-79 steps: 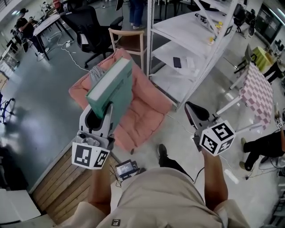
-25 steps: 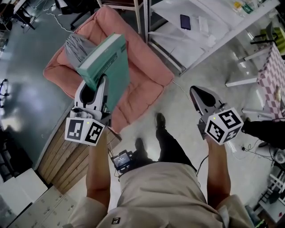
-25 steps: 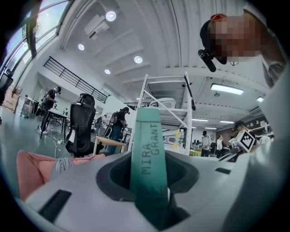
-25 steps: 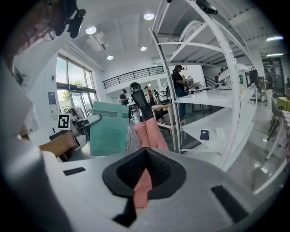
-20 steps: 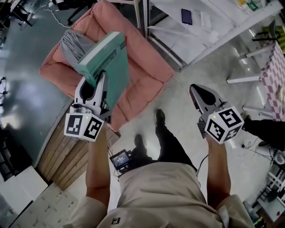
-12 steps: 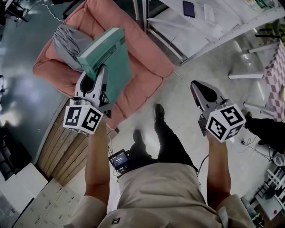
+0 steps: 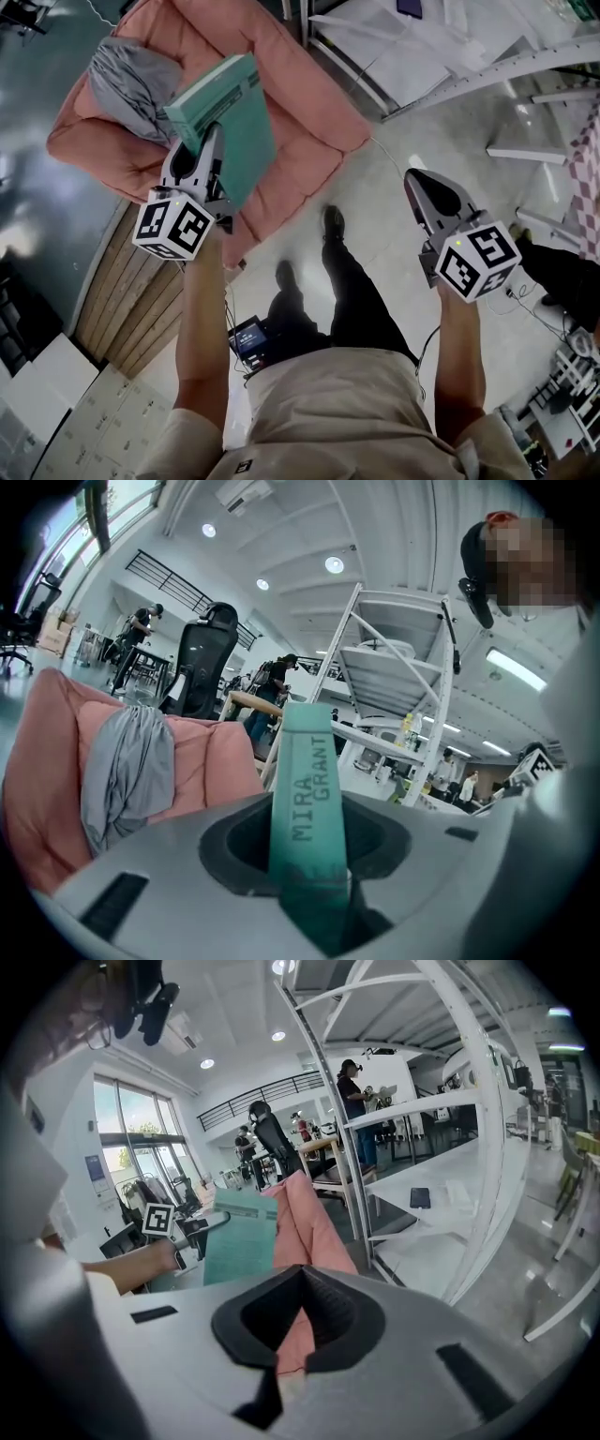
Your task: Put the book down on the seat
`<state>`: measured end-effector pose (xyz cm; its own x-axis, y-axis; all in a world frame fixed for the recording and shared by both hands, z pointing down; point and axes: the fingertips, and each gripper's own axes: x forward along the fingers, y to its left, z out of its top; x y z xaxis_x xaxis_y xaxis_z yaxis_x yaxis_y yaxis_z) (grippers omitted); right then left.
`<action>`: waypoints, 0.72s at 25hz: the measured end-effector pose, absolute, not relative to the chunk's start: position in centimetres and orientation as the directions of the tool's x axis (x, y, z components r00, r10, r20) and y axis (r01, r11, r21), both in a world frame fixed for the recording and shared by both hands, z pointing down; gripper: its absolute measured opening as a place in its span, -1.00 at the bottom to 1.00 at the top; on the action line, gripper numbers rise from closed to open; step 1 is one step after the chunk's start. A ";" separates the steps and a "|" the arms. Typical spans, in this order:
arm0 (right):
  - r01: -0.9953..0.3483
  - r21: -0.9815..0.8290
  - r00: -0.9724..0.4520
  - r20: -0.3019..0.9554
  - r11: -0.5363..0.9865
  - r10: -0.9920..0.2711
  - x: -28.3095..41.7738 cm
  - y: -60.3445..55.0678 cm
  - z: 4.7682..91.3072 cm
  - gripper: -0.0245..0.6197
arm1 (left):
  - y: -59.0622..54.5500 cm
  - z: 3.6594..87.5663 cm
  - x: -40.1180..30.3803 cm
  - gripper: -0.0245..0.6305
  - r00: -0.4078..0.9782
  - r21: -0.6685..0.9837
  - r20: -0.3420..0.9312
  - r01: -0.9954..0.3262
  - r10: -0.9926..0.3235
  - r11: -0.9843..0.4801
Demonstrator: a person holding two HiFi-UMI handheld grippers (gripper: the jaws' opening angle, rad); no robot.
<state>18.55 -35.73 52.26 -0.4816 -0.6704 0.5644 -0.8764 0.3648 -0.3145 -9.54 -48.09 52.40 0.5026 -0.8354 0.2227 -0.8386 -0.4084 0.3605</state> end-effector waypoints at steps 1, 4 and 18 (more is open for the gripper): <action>-0.876 -0.315 -0.482 0.568 0.364 -0.667 18.6 -35.9 52.7 -0.95 | -48.4 53.3 -9.6 -0.48 0.499 0.367 0.232 -0.840 -0.835 -0.400; -0.876 -0.318 -0.482 0.579 0.363 -0.657 18.8 -36.4 54.1 -0.95 | -49.1 55.8 -9.7 -0.48 0.490 0.393 0.257 -0.841 -0.833 -0.373; -0.868 -0.348 -0.496 0.632 0.354 -0.595 18.8 -37.7 60.6 -0.95 | -51.1 67.5 -9.6 -0.48 0.481 0.502 0.373 -0.824 -0.793 -0.263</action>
<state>18.77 -37.69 60.64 -0.4959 -0.5954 0.6322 -0.8682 0.3539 -0.3478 -9.60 -51.12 67.54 0.4808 -0.7935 0.3731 -0.8240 -0.2633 0.5018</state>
